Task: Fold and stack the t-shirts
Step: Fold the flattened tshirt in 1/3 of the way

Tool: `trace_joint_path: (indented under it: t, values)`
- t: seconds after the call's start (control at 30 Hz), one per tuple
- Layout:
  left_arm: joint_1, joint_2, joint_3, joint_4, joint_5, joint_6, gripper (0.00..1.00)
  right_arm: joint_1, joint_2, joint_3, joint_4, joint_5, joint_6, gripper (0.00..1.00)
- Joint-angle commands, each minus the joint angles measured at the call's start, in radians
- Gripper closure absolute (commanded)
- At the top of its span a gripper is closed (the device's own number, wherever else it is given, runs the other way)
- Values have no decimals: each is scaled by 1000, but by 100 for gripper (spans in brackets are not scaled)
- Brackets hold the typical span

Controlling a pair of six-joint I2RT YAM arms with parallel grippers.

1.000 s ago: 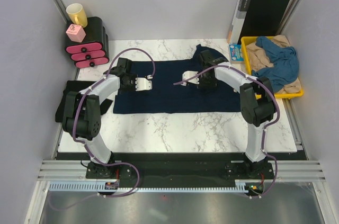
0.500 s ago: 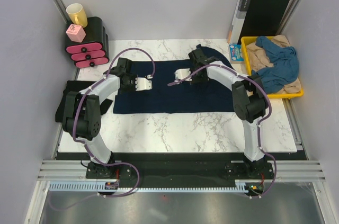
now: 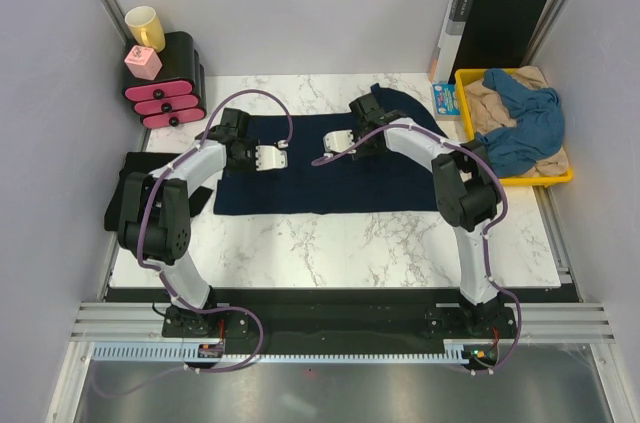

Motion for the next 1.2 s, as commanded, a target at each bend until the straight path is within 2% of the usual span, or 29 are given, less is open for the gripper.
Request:
trace_joint_path:
  t: [0.0,0.1,0.3,0.33,0.37,0.47,0.63,0.7,0.8,1.0,1.1,1.13,1.17]
  values:
    - [-9,13,43,8,20,-28,98,13,15,7,120,26,25,61]
    - [-9,18,44,8,20,-28,98,16,20,-10,184,55,58,53]
    - [-9,24,46,8,20,-20,98,20,-6,-53,319,129,149,51]
    - [-9,24,47,8,20,-20,98,13,-14,-53,344,146,167,54]
    - [-9,21,46,8,20,-19,98,7,-19,-47,338,155,201,70]
    - [-9,6,34,-2,32,-10,98,-38,-49,-20,202,102,267,100]
    - [-12,-36,-9,-39,76,44,98,-125,-94,-29,-82,-46,290,100]
    - [-13,-36,-15,-52,92,73,98,-142,-97,-41,-122,-73,310,100]
    - [-18,-13,-6,-52,87,84,98,-179,-82,-53,-113,-92,354,100]
    - [-25,91,84,-35,54,53,98,-214,15,27,-60,-69,445,100]
    - [-21,142,115,79,0,65,98,-227,33,51,-4,-35,489,100]
    - [-9,156,139,85,4,64,98,-237,36,82,-4,-41,496,98]
    - [-4,176,168,83,17,46,98,-243,41,100,-6,-49,506,85]
